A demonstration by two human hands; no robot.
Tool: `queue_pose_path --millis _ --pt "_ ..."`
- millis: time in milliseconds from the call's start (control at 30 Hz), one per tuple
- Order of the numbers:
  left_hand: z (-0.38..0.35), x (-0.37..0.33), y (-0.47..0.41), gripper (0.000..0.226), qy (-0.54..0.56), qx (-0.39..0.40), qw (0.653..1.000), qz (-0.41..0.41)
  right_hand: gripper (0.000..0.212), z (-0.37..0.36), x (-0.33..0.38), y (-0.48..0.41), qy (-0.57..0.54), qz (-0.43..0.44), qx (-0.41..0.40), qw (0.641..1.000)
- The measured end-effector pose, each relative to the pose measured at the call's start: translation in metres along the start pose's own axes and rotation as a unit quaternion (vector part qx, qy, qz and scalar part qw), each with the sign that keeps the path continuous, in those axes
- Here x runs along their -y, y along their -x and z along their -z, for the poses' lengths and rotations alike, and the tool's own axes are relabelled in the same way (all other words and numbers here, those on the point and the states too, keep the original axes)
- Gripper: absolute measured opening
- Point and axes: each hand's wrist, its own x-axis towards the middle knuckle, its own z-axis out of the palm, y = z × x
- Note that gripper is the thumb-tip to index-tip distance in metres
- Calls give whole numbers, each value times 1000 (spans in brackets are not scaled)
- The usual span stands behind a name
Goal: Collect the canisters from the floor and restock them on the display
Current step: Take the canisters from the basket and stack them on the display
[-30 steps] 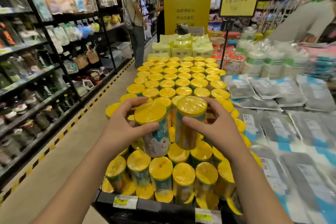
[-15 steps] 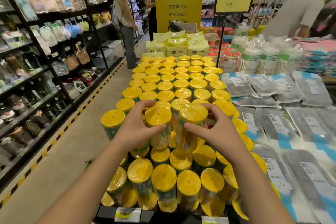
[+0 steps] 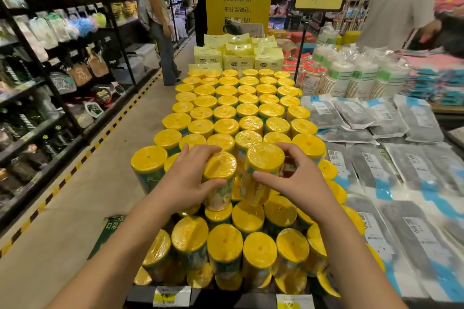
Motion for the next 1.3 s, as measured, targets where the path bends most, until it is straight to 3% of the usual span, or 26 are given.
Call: queue_pose_path --millis 300,500,667,1000,1067,1167,1300 --pt "4 -6 4 68 -106 23 994 12 85 -18 -20 -11 66 20 5 998" --pt "2 -7 22 64 -48 -48 998 -4 76 -43 -37 -7 37 9 -32 999" --pt "3 -7 35 61 -17 -62 998 10 73 -54 -45 -11 -2 -2 -51 999" --pt "10 -10 53 53 -24 -61 998 13 85 -51 -36 -5 120 10 -19 993" --pt "15 -10 56 53 -27 -65 997 11 89 -48 -26 -3 189 28 -22 981" --pt "25 -9 62 55 -47 -62 997 15 80 -48 -3 2 277 99 -32 955" --pt "38 -9 78 52 -116 -91 988 54 67 -63 29 11 317 203 41 926"
